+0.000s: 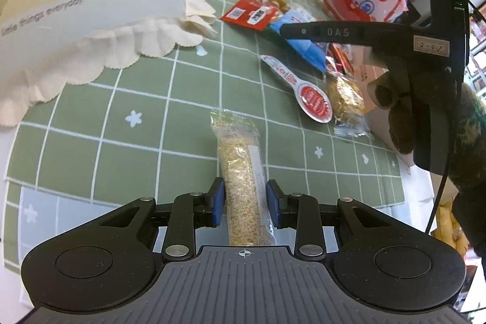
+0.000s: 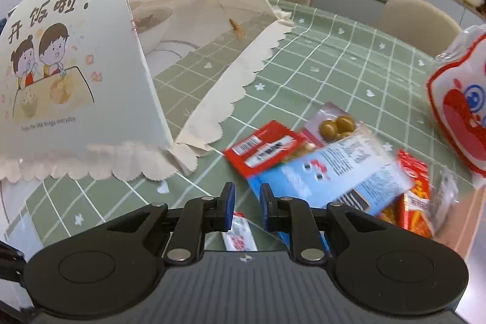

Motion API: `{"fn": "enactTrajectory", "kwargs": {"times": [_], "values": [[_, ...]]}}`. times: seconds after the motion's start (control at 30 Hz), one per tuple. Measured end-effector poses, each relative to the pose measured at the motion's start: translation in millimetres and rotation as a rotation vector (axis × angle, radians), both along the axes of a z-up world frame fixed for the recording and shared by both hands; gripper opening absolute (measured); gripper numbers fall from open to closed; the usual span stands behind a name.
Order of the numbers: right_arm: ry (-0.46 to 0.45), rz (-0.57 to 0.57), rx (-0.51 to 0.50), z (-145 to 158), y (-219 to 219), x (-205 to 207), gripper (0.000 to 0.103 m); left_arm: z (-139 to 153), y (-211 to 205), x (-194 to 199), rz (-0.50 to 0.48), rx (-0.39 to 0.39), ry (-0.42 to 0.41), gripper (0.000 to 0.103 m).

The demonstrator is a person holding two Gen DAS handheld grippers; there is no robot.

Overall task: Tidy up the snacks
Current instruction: 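Grasp the red spicy-strip packet with the right tool while left holds the bar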

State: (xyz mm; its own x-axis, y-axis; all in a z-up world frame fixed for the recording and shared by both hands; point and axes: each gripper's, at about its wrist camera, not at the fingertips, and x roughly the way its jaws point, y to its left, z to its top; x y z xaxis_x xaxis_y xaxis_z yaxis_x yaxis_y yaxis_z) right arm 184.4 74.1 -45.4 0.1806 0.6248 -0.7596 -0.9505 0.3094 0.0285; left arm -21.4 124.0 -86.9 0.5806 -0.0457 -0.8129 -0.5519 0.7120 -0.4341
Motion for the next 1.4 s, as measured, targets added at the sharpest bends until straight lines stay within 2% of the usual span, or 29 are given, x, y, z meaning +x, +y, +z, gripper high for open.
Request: {"fn": "enactTrajectory", "kwargs": {"times": [0.03,0.07,0.1,0.33,0.47,0.53,0.57,0.63,0.7,0.83,1.07,1.2,1.4], "values": [[0.011,-0.017,0.016,0.4,1.5,2.0,0.044,1.0,0.0,-1.5,0.006,0.003,0.002,0.034],[0.019,-0.037,0.036,0.5,5.4,3.9,0.062,2.7,1.1,-3.3,0.011,0.011,0.002,0.034],[0.014,-0.059,0.053,-0.5,12.0,4.4,0.066,4.5,2.4,-5.2,0.016,0.020,0.001,0.034],[-0.065,-0.268,-0.009,-38.4,78.7,5.5,0.075,10.3,17.9,-33.7,0.018,0.053,-0.001,0.034],[-0.092,-0.265,-0.025,-55.3,97.9,11.6,0.081,10.6,32.9,-54.4,0.026,0.065,0.009,0.034],[-0.105,-0.231,-0.042,-53.5,100.6,9.6,0.077,12.0,41.6,-63.4,0.047,0.062,0.006,0.034],[-0.092,-0.212,-0.048,-51.1,99.8,8.8,0.068,11.8,45.3,-65.8,0.056,0.059,0.005,0.034],[-0.069,-0.192,-0.047,-45.9,91.9,4.4,0.064,11.3,50.8,-67.3,0.062,0.053,-0.003,0.034],[-0.063,-0.165,-0.050,-39.6,79.2,-4.0,0.055,9.9,53.7,-64.1,0.050,0.042,-0.017,0.034],[-0.004,-0.116,-0.066,-32.2,45.6,-21.3,0.051,4.9,51.6,-53.8,0.025,0.012,-0.039,0.034],[0.115,-0.007,-0.065,-25.6,-16.6,-60.5,0.051,-0.2,46.3,-42.8,0.042,-0.008,-0.049,0.034],[0.127,0.046,-0.044,-27.8,-50.5,-77.3,0.067,-3.6,47.5,-39.3,0.061,-0.011,-0.037,0.034],[0.092,0.022,-0.025,-31.2,-75.2,-105.3,0.079,-3.6,49.4,-41.8,0.058,-0.008,-0.020,0.034]]}}
